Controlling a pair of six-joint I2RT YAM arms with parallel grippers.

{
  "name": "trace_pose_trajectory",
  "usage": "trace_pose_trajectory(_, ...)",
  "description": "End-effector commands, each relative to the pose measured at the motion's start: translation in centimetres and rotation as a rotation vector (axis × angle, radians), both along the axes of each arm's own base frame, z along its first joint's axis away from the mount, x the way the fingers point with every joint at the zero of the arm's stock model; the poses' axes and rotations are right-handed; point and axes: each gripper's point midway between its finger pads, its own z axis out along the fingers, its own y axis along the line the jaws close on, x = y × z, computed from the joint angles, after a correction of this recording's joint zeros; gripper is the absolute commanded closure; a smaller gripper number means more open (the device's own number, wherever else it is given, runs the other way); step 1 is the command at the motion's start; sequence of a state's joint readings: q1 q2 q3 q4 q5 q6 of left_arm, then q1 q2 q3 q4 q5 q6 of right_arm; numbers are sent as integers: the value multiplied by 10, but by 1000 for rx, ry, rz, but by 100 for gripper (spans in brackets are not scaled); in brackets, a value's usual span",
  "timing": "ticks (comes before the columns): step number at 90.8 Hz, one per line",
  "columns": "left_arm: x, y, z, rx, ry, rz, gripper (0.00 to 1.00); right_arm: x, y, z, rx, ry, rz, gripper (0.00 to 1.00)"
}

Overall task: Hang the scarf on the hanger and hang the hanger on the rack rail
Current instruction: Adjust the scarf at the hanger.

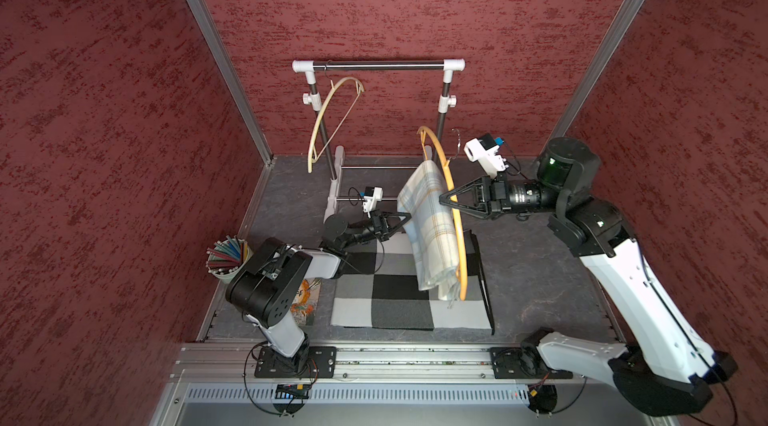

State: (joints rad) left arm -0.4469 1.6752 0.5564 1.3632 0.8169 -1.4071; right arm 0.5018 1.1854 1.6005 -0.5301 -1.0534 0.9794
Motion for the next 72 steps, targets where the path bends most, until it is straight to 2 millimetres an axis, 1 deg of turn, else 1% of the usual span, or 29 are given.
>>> trace_pose_trajectory(1,4,4,-36,20,102,51,100,-16,-12,39,85,-203,-23,100)
trace_pose_trajectory(4,3,3,-41,23,119,47,100,-16,-12,39,84,-201,-23,100)
trace_pose_trajectory(10,2,-3,-45,28,126,39,100,-16,-11,36,80,-193,-19,100)
trace_pose_trajectory(23,4,-11,-38,26,112,22,100,-12,-9,25,63,-160,-19,100)
trace_pose_trajectory(30,6,-14,-39,39,118,17,100,-13,-10,24,62,-158,-19,100)
trace_pose_trajectory(31,7,-15,-39,39,118,16,97,-13,-10,24,61,-156,-20,100)
trace_pose_trajectory(33,7,-15,-39,41,118,16,87,-12,-10,24,60,-154,-22,100)
trace_pose_trajectory(35,8,-15,-39,41,116,16,81,-12,-10,23,59,-151,-22,100)
trace_pose_trajectory(38,9,-13,-38,39,113,20,77,-12,-10,22,58,-144,-23,100)
trace_pose_trajectory(42,11,-12,-36,42,105,25,74,-11,-10,21,57,-131,-28,100)
trace_pose_trajectory(46,13,-12,-38,60,111,30,67,-9,-9,19,56,-112,-33,100)
trace_pose_trajectory(50,15,-11,-42,91,117,35,53,-8,-9,17,56,-92,-39,100)
trace_pose_trajectory(55,17,-7,-47,135,122,52,41,-4,-9,15,53,-71,-60,100)
trace_pose_trajectory(57,16,-5,-46,148,114,59,36,-2,-9,14,51,-64,-69,100)
trace_pose_trajectory(62,16,4,-52,204,122,93,28,1,-9,13,47,-51,-88,100)
trace_pose_trajectory(71,13,31,-45,310,107,216,21,10,-8,15,40,-39,-125,100)
trace_pose_trajectory(72,11,34,-47,331,118,229,21,12,-8,15,39,-38,-127,100)
